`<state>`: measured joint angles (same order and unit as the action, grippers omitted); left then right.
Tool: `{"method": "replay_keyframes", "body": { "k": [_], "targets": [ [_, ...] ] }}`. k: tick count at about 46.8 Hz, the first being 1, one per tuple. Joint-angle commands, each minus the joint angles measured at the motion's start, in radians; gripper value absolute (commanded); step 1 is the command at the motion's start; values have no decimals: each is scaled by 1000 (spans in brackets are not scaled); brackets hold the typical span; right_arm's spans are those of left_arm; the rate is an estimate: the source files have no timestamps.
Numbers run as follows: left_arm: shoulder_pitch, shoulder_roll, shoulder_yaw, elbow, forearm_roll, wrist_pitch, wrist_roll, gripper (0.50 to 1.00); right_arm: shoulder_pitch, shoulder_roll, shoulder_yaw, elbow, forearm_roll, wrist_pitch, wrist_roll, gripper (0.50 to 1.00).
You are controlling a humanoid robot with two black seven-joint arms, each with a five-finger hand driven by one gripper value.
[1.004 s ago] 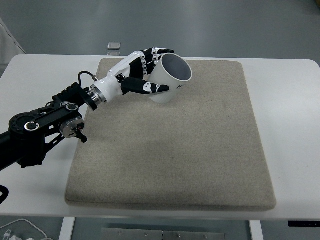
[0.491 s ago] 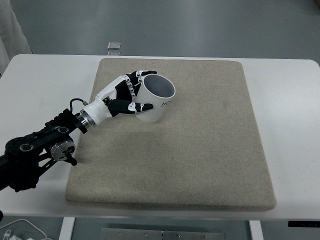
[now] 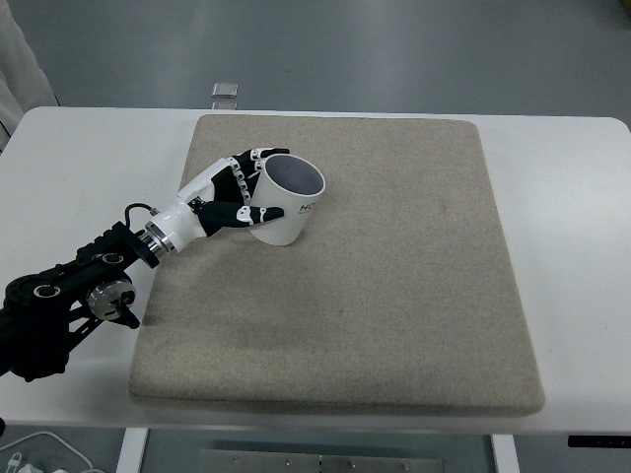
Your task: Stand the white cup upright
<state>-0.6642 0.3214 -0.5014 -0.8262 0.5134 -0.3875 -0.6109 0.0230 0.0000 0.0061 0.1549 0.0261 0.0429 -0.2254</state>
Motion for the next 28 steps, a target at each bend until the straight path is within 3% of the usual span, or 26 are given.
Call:
{"method": "replay_keyframes", "body": {
  "k": [1,28],
  "targets": [
    [-5,-1,0,9,-1,-1,0,500,0,0,0,0,0,0,0,930],
    [-37,-38,1,16,-4,4,0,500,0,0,0,0,0,0,0,930]
  ]
}}
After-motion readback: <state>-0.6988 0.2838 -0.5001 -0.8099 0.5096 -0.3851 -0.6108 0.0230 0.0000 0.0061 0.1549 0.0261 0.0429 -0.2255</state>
